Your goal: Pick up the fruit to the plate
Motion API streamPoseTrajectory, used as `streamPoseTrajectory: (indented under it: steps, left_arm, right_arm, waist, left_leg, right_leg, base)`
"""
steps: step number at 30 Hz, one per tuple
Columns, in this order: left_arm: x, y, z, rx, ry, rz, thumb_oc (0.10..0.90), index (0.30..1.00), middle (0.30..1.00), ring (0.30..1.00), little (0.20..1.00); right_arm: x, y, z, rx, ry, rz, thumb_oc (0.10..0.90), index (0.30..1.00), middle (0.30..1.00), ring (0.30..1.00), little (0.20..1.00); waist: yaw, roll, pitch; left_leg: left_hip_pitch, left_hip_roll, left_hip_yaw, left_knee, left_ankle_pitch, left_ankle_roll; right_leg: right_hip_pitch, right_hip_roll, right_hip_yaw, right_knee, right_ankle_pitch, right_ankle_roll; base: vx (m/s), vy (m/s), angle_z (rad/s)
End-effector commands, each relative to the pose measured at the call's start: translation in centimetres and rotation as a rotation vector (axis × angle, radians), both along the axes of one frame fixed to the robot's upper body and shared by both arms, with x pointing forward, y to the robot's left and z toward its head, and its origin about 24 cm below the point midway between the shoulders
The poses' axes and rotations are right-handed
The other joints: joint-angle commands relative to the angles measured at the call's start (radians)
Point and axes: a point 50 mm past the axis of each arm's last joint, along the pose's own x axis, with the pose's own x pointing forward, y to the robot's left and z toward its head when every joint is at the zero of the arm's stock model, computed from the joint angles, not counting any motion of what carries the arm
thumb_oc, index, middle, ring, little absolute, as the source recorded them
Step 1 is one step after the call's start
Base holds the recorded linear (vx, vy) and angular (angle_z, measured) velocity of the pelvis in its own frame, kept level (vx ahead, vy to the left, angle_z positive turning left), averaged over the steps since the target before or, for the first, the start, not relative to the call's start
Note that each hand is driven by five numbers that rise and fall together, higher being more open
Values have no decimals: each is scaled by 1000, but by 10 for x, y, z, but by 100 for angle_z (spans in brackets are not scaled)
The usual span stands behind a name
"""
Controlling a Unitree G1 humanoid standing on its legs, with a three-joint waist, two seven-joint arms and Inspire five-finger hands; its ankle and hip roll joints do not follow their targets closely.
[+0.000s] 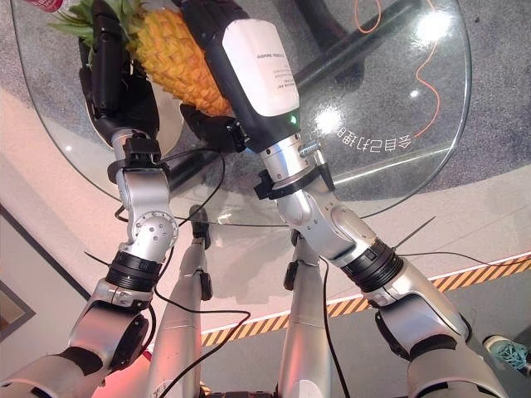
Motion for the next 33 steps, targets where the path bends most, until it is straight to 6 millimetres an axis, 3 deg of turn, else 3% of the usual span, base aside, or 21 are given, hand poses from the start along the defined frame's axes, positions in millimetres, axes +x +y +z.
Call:
streamPoseTrajectory:
  steps: [1,33]
  left_arm:
    - [-33,31,53,-97,-332,151,100,300,300,300,200]
    - [-41,30,69,169,-422,295,100,300,300,300,200]
  right_arm:
    - [-29,-20,68,263,-356,10,800,900,900,900,900]
    - [-27,-25,70,176,-352,-11,800,900,900,900,900]
  waist:
    - [19,-36,-27]
    - [17,-36,-27]
  left_leg:
    - [-27,-49,-6,35,-35,8]
    - [-42,-47,-11,55,-46,5]
  right_leg:
    - [74,33,-53,-130,44,22]
    - [59,35,-46,-114,35,21]
  base:
    - [0,0,0]
    - [0,0,0]
